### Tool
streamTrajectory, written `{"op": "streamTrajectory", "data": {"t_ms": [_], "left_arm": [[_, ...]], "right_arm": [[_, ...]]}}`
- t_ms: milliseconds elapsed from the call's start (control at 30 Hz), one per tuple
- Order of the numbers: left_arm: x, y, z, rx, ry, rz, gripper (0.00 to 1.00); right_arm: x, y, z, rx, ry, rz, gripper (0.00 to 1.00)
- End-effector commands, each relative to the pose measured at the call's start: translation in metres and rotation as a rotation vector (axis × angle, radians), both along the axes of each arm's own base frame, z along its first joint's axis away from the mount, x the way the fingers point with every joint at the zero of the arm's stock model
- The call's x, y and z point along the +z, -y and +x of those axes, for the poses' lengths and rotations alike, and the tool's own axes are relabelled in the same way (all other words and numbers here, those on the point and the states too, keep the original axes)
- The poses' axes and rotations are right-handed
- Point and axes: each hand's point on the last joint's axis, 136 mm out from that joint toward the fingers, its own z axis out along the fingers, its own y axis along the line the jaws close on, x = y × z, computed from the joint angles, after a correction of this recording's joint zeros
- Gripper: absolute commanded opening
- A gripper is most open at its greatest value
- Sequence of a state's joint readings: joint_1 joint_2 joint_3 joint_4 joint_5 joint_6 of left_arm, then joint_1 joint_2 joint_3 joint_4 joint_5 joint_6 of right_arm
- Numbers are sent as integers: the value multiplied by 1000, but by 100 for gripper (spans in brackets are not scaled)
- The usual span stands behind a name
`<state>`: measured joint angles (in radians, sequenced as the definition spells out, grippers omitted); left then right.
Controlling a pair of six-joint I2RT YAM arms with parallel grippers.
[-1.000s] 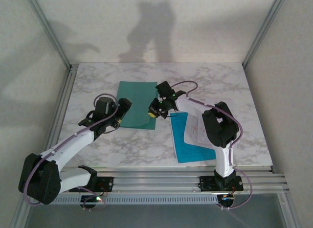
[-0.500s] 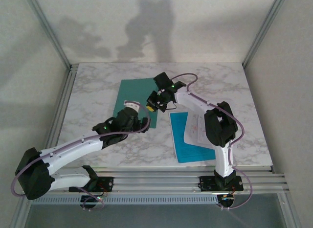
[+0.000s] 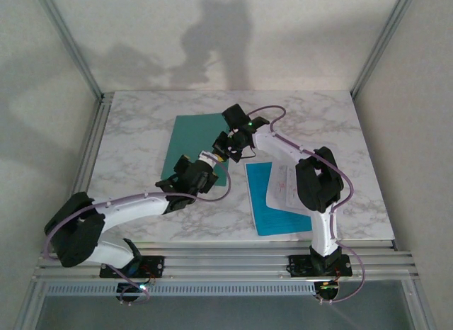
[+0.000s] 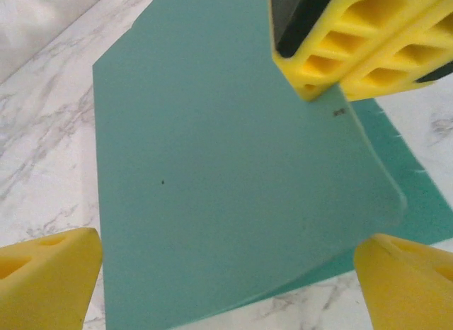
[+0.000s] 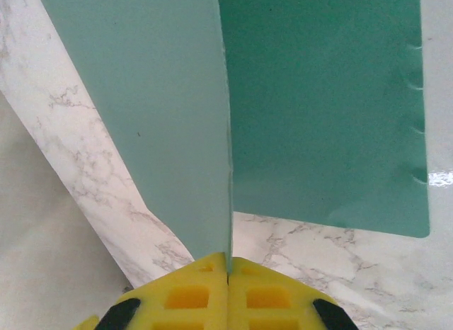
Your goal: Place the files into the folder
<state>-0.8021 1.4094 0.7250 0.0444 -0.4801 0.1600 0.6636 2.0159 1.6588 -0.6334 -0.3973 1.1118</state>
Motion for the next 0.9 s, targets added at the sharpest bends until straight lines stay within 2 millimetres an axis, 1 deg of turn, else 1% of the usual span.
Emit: {"op": "streamTrajectory", "data": {"t_ms": [0, 33, 133, 233, 333, 400, 467, 500, 533, 600, 633, 667, 700, 767, 867], "left_arm": [[6, 0, 16, 21, 51, 42, 88], [4, 0, 18, 25, 49, 52, 87], [-2, 2, 23, 35, 47, 69, 78], [0, 3, 28, 50, 60, 66, 63], [4, 1, 31, 71, 76, 72, 44], [6, 0, 32, 78, 81, 71, 29], [10, 1, 32, 76, 79, 64, 1], [12, 1, 32, 78, 79, 60, 0], [15, 0, 31, 78, 80, 52, 0], [24, -2, 27, 73, 93, 25, 0], [29, -4, 24, 74, 101, 12, 0], [34, -7, 22, 79, 104, -5, 0], [38, -10, 21, 84, 104, -24, 0], [47, -15, 15, 86, 107, -67, 0], [58, -22, 5, 84, 103, -139, 0]], "right_arm": [[13, 0, -7, 14, -15, 18, 0], [14, 0, -8, 14, -14, 22, 0], [19, 0, -10, 11, -19, 37, 0], [20, 0, -13, 11, -24, 43, 0], [21, 2, -16, 11, -27, 45, 0], [20, 4, -18, 10, -31, 44, 0], [22, 4, -19, 14, -24, 52, 0], [23, 3, -19, 21, -18, 59, 0], [27, 3, -18, 29, -3, 60, 8], [37, 8, -12, 26, 61, 56, 43], [46, 13, -7, 10, 111, 57, 57], [57, 18, -1, -8, 170, 64, 66], [65, 23, 3, -26, 220, 68, 70], [81, 40, 12, -78, 316, 60, 73], [87, 62, 17, -160, 386, 50, 74]]}}
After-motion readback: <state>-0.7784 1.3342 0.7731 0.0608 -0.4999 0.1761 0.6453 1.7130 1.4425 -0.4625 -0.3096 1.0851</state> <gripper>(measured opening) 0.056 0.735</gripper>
